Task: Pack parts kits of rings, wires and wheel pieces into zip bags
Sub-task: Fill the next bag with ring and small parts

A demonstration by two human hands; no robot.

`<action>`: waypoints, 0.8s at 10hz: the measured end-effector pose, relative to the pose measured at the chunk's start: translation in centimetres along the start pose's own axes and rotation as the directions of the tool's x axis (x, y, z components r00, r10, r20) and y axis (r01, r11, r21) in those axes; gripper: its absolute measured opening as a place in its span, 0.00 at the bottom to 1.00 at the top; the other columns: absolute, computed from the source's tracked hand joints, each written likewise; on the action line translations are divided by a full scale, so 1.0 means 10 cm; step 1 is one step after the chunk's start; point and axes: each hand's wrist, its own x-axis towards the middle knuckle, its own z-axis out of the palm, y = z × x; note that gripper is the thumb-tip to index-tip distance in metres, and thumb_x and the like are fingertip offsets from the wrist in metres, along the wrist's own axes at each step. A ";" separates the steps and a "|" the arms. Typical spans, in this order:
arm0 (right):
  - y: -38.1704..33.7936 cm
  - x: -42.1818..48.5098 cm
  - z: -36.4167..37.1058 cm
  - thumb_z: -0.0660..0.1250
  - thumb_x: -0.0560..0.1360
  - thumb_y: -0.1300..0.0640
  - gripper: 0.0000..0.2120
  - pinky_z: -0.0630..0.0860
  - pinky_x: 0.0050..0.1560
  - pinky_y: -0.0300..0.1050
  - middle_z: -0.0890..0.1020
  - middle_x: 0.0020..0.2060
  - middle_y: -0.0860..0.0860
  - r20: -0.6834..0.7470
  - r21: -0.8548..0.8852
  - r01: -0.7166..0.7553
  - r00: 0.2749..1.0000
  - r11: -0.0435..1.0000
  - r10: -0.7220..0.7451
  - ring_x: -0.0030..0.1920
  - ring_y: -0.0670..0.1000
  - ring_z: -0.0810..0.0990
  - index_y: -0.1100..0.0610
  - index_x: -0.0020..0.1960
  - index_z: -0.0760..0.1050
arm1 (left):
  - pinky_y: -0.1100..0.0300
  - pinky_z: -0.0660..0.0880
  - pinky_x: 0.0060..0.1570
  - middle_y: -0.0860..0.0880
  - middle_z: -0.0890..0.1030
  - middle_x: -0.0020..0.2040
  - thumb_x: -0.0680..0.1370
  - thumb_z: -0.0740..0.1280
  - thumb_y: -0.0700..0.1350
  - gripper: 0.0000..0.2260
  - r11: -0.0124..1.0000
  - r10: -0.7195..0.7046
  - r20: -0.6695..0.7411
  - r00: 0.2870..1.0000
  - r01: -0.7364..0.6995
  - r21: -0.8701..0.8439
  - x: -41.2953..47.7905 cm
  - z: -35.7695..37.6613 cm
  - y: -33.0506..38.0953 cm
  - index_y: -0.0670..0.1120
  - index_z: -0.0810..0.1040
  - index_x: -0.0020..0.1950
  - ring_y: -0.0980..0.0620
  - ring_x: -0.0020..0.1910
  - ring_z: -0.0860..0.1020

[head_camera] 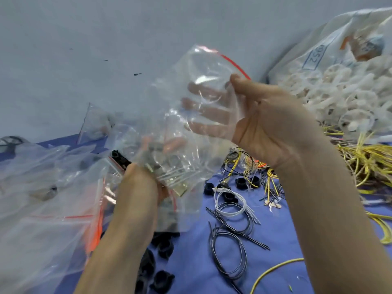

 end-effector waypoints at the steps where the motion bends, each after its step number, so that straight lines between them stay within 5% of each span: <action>1: 0.05 0.02 0.10 0.50 0.83 0.59 0.10 0.80 0.39 0.64 0.80 0.45 0.65 -0.086 0.140 0.031 0.996 0.990 -0.019 0.48 0.66 0.82 0.63 0.51 0.67 | 0.64 0.77 0.29 0.50 0.79 0.28 0.83 0.50 0.54 0.33 0.947 -0.059 0.137 0.989 0.099 -0.306 -0.05 0.10 0.06 0.44 0.82 0.25 0.54 0.28 0.80; 2: 0.12 0.01 0.18 0.50 0.83 0.62 0.07 0.80 0.44 0.62 0.81 0.47 0.64 -0.181 0.002 0.149 0.973 0.989 -0.146 0.50 0.62 0.83 0.60 0.50 0.65 | 0.59 0.81 0.35 0.49 0.83 0.33 0.80 0.57 0.54 0.25 0.945 -0.086 0.167 0.982 0.133 -0.298 -0.08 0.05 0.02 0.45 0.82 0.29 0.53 0.34 0.82; 3: 0.20 -0.04 0.25 0.51 0.79 0.70 0.17 0.78 0.42 0.49 0.82 0.49 0.57 -0.079 -0.549 0.238 0.939 0.801 -0.333 0.48 0.56 0.82 0.53 0.62 0.65 | 0.63 0.78 0.29 0.51 0.82 0.31 0.81 0.60 0.46 0.21 0.966 -0.032 0.077 0.997 0.050 -0.255 -0.05 0.01 0.00 0.46 0.83 0.30 0.56 0.30 0.81; 4: 0.36 -0.08 0.36 0.56 0.76 0.69 0.26 0.66 0.40 0.41 0.79 0.46 0.55 0.234 -0.920 0.310 0.925 0.240 -0.299 0.38 0.51 0.75 0.52 0.72 0.61 | 0.62 0.76 0.33 0.51 0.80 0.34 0.82 0.60 0.47 0.19 0.996 0.090 0.062 0.994 -0.091 0.007 -0.06 -0.01 0.01 0.49 0.82 0.34 0.57 0.32 0.78; 5: 0.51 -0.12 0.49 0.57 0.81 0.54 0.18 0.69 0.56 0.45 0.77 0.57 0.55 0.274 -0.932 0.290 0.956 0.216 -0.104 0.56 0.55 0.74 0.53 0.71 0.65 | 0.63 0.76 0.35 0.46 0.78 0.42 0.84 0.56 0.43 0.11 0.998 0.061 0.072 0.996 -0.059 -0.033 -0.07 -0.07 0.04 0.44 0.77 0.50 0.55 0.36 0.77; 6: 0.49 -0.14 0.51 0.60 0.78 0.45 0.13 0.71 0.52 0.44 0.78 0.47 0.50 0.255 -0.906 0.272 0.962 0.325 -0.094 0.50 0.51 0.75 0.52 0.57 0.72 | 0.63 0.79 0.38 0.43 0.79 0.50 0.83 0.53 0.36 0.13 0.995 0.010 0.180 0.984 0.007 -0.097 -0.10 -0.14 0.12 0.39 0.76 0.61 0.51 0.44 0.79; 7: 0.42 -0.15 0.48 0.68 0.73 0.45 0.11 0.68 0.40 0.32 0.76 0.36 0.44 0.261 -0.890 0.289 0.957 0.352 -0.128 0.38 0.43 0.73 0.50 0.49 0.72 | 0.54 0.79 0.51 0.37 0.79 0.60 0.81 0.54 0.30 0.16 0.998 0.044 0.274 0.961 -0.053 0.025 -0.07 -0.26 0.10 0.36 0.74 0.65 0.44 0.55 0.80; 8: 0.41 -0.12 0.43 0.73 0.70 0.47 0.15 0.69 0.41 0.29 0.78 0.38 0.43 0.234 -0.890 0.260 0.966 0.375 -0.112 0.39 0.42 0.75 0.50 0.52 0.74 | 0.56 0.80 0.50 0.43 0.81 0.59 0.74 0.56 0.25 0.25 0.976 0.151 0.429 0.890 -0.203 0.076 -0.10 -0.27 0.14 0.48 0.81 0.60 0.45 0.59 0.80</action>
